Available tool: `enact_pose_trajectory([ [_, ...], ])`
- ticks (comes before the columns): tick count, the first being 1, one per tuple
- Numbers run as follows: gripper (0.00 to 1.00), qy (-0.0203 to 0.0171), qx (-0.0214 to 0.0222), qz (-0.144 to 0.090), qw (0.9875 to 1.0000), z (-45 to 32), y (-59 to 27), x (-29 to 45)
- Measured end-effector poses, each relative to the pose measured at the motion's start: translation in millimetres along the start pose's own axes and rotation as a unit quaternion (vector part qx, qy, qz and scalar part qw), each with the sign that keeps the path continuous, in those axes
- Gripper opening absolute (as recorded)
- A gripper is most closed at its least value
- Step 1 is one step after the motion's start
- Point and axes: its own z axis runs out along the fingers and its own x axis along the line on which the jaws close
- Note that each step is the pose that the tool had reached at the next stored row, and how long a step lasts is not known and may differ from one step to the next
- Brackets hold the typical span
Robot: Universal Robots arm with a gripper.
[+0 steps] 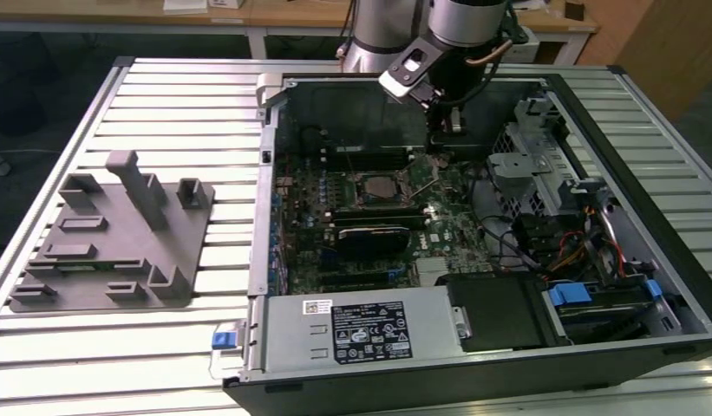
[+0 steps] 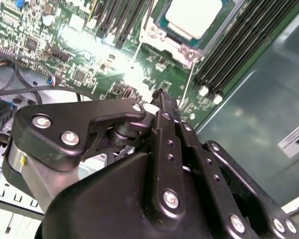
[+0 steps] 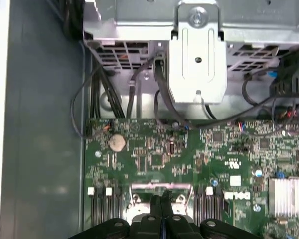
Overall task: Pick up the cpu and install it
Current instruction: 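Close the cpu cover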
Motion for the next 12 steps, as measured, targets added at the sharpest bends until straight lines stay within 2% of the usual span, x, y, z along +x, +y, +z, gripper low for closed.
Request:
enact_pose_trajectory([
  [12,0.11,0.0000,0.0008,0.000,1.0000,12.3,22.1,-0.5],
])
